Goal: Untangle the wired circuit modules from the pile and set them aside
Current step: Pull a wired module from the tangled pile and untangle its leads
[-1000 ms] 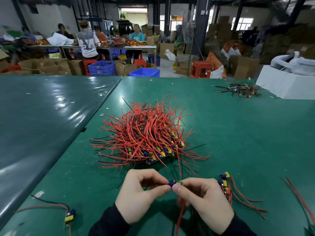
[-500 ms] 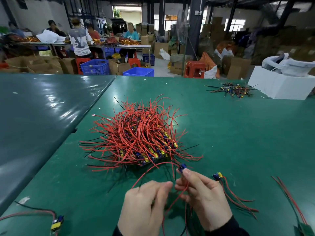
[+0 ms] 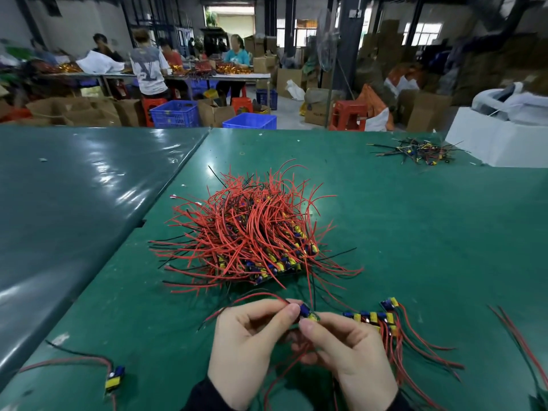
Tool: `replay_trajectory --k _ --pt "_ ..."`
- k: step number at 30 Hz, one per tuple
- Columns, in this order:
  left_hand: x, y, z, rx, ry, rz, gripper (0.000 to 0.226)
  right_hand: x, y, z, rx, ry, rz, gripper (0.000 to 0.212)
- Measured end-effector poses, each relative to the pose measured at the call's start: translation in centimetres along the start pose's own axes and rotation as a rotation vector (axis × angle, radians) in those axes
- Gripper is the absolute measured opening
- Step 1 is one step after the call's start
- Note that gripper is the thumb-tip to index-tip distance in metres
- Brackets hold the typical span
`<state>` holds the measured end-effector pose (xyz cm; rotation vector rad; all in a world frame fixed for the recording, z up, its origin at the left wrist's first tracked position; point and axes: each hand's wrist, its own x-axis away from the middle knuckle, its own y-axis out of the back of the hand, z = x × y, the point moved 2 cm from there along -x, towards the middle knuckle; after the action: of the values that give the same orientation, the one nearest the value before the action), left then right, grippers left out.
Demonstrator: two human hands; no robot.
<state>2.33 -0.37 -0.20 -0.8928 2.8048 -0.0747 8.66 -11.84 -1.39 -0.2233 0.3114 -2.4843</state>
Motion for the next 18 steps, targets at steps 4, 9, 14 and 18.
replay_trajectory --k 4,9,14,18 --pt "0.2 -0.3 0.6 0.127 0.085 -0.016 0.028 0.3 -0.2 0.2 0.002 0.045 -0.019 0.027" --pt "0.7 -0.6 0.4 0.107 0.005 -0.079 0.016 1.2 -0.8 0.4 0.075 0.177 -0.092 0.007" --pt "0.7 -0.6 0.5 0.117 0.022 -0.14 0.01 1.4 -0.9 0.6 0.094 0.184 -0.114 0.018" --pt "-0.1 0.2 0.1 0.342 0.181 -0.137 0.024 1.4 -1.2 0.6 0.043 0.095 -0.06 0.016"
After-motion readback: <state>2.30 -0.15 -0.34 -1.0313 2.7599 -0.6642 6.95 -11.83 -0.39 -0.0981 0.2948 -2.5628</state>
